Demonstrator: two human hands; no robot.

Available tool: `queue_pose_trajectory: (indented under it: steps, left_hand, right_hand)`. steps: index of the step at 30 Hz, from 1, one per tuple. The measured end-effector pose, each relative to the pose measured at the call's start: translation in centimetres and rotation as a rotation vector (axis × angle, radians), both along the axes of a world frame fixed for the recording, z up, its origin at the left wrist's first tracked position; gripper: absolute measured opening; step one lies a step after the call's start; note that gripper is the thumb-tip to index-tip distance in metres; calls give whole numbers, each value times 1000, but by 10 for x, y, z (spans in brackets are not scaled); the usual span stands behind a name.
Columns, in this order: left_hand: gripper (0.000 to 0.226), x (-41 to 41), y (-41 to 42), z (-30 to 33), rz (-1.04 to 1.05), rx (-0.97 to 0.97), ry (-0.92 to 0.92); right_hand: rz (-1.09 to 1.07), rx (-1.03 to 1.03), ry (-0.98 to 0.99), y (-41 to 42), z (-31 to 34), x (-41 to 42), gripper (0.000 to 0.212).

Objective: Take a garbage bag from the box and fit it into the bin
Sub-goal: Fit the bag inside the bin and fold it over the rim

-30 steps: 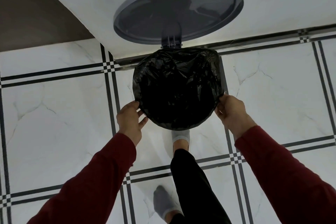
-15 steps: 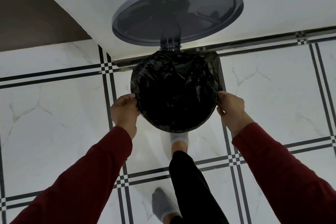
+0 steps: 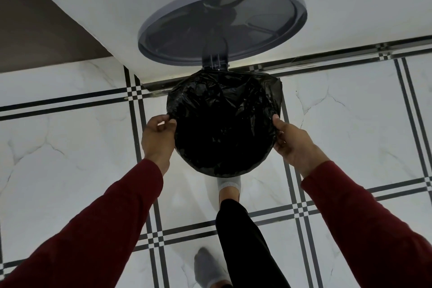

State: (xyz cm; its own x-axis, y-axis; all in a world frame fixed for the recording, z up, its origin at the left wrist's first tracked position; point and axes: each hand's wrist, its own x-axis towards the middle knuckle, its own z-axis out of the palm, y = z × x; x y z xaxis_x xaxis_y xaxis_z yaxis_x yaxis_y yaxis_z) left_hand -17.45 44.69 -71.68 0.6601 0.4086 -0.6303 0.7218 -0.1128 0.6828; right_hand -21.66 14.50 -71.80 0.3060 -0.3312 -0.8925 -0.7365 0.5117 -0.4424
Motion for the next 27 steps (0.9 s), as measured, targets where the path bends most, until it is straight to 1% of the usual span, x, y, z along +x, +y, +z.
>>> queue_pose_trajectory:
  steps: [3,5,7,10,12,15,17,19,22,25,27]
  left_hand:
    - [17,11,1,0,-31,-53,17]
    - [16,17,2,-1,-42,-89,38]
    - [25,23,2,0,-48,-106,46]
    - [33,31,2,2,-85,-151,69]
    - [34,36,3,2,-100,-188,90]
    - [20,39,5,2,-113,-236,124]
    - [20,41,6,0,-128,-207,130]
    - [20,42,7,-4,-104,-186,112]
    - [11,43,8,-6,-68,-151,70]
    - [18,44,10,-9,-85,-125,63]
    - [24,45,10,-11,-95,-128,72]
  right_hand:
    - [40,10,84,-3,0,2,32]
    - [22,76,103,-5,1,5,30]
    - [-14,161,115,-6,3,7,29]
    - [-59,273,131,-10,7,9,28]
    - [-54,273,160,-12,7,9,24]
    - [-59,253,187,-13,4,6,15]
    - [-24,224,214,-12,3,5,12]
    - [2,206,227,-13,2,4,14]
    - [19,162,205,-13,1,4,8]
    - [-29,113,139,-10,0,4,7]
    - [-96,154,87,-7,1,4,10]
